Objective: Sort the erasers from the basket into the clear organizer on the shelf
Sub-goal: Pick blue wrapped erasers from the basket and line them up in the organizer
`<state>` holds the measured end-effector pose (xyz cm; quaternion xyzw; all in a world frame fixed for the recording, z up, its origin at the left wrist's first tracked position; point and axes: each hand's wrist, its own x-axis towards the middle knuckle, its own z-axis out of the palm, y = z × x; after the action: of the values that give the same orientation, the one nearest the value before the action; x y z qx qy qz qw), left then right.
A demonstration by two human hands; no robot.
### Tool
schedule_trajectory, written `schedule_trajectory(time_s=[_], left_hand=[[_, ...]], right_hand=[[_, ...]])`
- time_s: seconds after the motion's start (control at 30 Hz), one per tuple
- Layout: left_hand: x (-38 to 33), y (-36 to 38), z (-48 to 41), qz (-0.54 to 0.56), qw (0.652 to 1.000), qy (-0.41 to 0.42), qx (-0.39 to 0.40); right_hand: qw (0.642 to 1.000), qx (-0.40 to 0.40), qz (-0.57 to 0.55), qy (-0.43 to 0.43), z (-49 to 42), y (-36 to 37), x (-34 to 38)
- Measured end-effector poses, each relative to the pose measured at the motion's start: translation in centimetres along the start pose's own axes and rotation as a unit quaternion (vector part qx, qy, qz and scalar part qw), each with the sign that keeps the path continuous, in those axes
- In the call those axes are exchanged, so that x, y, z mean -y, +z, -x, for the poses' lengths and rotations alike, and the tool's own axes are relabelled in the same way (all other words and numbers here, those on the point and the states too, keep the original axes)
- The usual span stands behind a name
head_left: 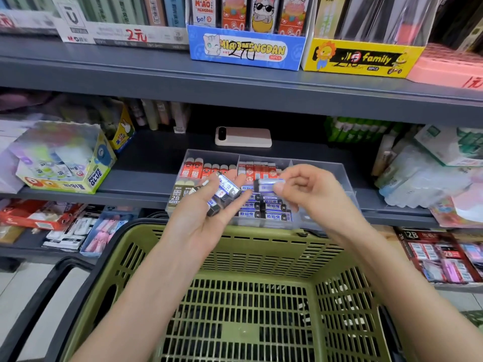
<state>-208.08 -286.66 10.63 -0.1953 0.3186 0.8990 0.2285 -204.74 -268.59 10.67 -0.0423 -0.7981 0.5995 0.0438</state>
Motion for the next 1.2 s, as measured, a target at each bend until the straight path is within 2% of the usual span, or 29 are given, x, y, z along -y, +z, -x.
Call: schedule_trajectory(time_s=[0.13,0.27,0.5,0.57,0.63,0.77,0.8,0.87,0.97,1.13,1.2], left_hand=[[-0.8,-0.5,0.0,-0.060,0.998,0.004,0.009],[-1.0,-0.4,0.1,-0.092,0.996,-0.013,0.010],[-1.0,-0.5,0.0,-0.074,0.996,-0.041,0.013],[-1.0,-0.5,0.0,-0.085,0.996,-0.039,0.018],[-1.0,-0.5,-0.1,-0.092,0.995,-0.036,0.019],[-0.8,-0.2,-0.3,-0.088,0.995,-0.034,0.018],[-0.6,0.0,-0.3,-0.090,0.995,-0.033,0.020],[-0.3,0.3,-0.3,-0.092,0.995,-0.028,0.025],[0.2,0.9,-0.3,-0.088,0.995,-0.021,0.029],[1.1,1.6,0.0,-0.088,0.994,-0.028,0.055],[1.2,1.7,0.0,-0.097,0.994,-0.031,0.048]], right_hand=[[0.982,-0.096,0.158,0.034,-1.7,-0.9,-2.3],[0.968,-0.132,0.208,0.057,-2.2,0.0,-3.6],[0.949,-0.129,0.287,0.033,-2.0,1.0,-3.9],[0.926,-0.127,0.355,0.004,-1.9,1.1,-3.8],[0.885,-0.123,0.448,-0.027,-1.9,1.0,-3.8],[0.837,-0.093,0.538,-0.041,-2.0,0.5,-3.3],[0.839,-0.109,0.530,-0.064,-1.9,0.5,-2.9],[0.881,-0.158,0.428,-0.124,-1.0,0.9,-1.7],[0.948,-0.125,0.244,-0.160,0.9,2.7,0.6],[0.976,-0.083,0.159,-0.123,2.2,4.2,1.3],[0.990,-0.072,0.079,-0.095,2.3,3.8,1.2]])
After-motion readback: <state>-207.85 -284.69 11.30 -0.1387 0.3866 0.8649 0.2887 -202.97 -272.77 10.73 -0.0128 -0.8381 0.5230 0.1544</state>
